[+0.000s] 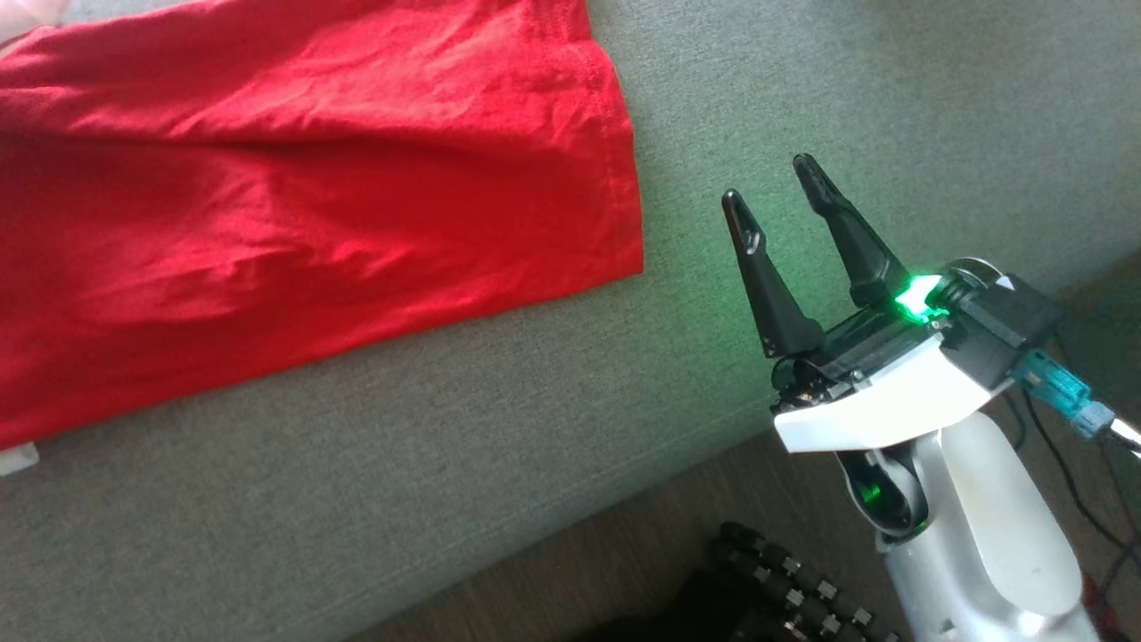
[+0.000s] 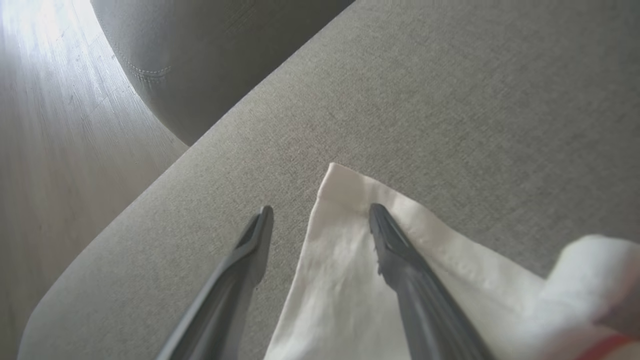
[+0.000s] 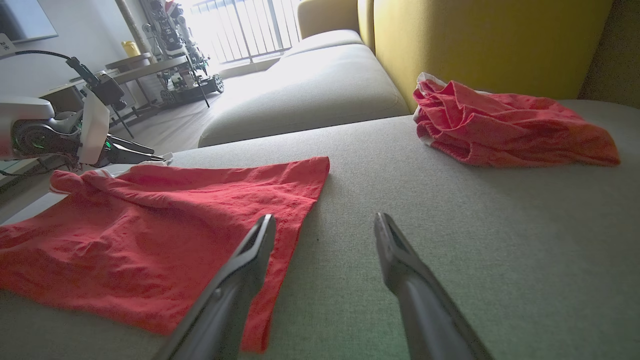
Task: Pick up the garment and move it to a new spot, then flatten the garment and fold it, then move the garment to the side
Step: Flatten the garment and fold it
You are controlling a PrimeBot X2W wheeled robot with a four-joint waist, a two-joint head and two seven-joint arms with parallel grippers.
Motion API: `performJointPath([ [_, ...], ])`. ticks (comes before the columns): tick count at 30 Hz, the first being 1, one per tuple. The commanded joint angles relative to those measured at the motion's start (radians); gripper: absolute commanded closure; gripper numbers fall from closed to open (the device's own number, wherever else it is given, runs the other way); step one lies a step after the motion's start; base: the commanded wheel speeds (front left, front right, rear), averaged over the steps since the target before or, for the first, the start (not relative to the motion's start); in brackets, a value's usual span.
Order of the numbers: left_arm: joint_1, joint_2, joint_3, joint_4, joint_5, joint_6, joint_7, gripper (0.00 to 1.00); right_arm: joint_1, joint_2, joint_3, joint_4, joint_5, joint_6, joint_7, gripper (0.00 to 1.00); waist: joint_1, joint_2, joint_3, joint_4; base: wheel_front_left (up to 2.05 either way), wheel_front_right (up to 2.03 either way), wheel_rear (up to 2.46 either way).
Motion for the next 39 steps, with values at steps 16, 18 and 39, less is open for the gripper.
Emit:
performJointPath([
  [16, -0.037, 0.066, 0.019, 0.030, -0.036, -0.020, 0.071, 0.53, -0.010, 0.009, 0.040, -0.025, 0.019, 0.000, -0.009, 0.00, 0.0000, 0.0000, -0.009, -0.061, 0.00, 0.00, 0.00],
  [18, -0.035, 0.077, 0.018, 0.028, -0.045, -0.021, 0.084, 1.00, -0.009, 0.009, 0.039, -0.027, 0.020, 0.000, -0.009, 0.00, 0.0000, 0.0000, -0.009, -0.070, 0.00, 0.00, 0.00],
  [39, -0.067, 0.042, 0.023, -0.119, -0.049, -0.023, -0.085, 1.00, -0.095, 0.009, 0.074, 0.006, 0.035, 0.000, -0.009, 0.00, 0.0000, 0.0000, -0.039, 0.055, 0.00, 0.00, 0.00],
])
